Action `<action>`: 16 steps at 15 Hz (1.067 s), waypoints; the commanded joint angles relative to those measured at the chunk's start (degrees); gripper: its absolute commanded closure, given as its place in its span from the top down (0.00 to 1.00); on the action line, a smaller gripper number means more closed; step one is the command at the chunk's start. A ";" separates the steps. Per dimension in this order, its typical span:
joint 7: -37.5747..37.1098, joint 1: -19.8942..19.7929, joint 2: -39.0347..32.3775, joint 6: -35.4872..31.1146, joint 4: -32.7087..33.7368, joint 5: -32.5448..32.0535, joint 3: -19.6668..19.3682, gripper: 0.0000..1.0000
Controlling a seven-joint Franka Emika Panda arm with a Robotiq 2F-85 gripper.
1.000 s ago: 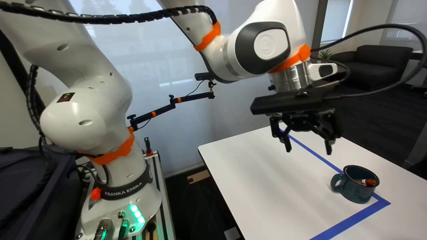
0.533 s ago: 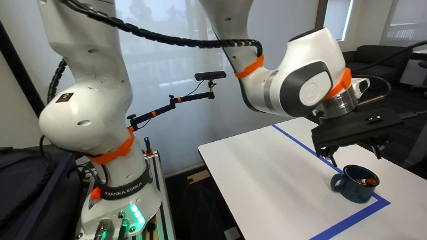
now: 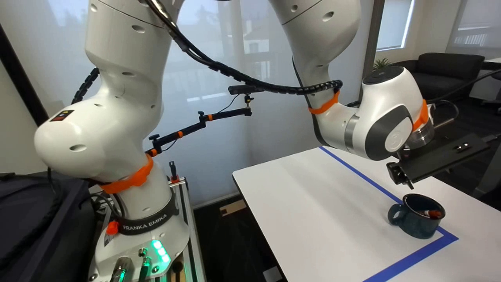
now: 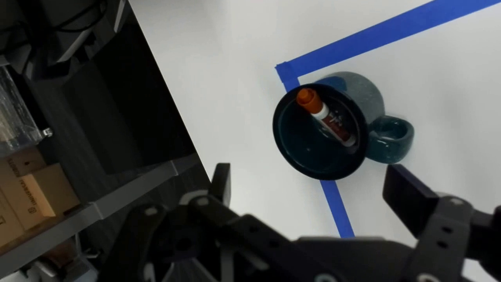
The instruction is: Take the marker out of the cup
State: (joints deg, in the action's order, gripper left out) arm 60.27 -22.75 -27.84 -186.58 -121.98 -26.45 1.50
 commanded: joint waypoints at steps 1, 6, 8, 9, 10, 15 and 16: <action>0.85 -1.97 -4.77 2.69 7.93 0.45 1.12 1.00; 0.77 -0.64 -8.36 10.66 13.87 0.21 -1.04 1.00; 2.17 -1.35 -9.06 14.08 15.65 0.17 0.78 1.00; 1.67 -0.23 -7.84 10.54 12.56 1.67 -1.20 1.00; 1.91 -0.08 -8.22 11.65 13.35 1.83 -0.92 1.00; 2.14 0.08 -8.67 12.71 14.35 1.97 -0.61 1.00; 2.16 0.08 -8.68 12.74 14.37 1.98 -0.62 1.00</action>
State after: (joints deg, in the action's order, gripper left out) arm 61.27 -23.87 -36.58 -173.51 -107.37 -26.32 1.95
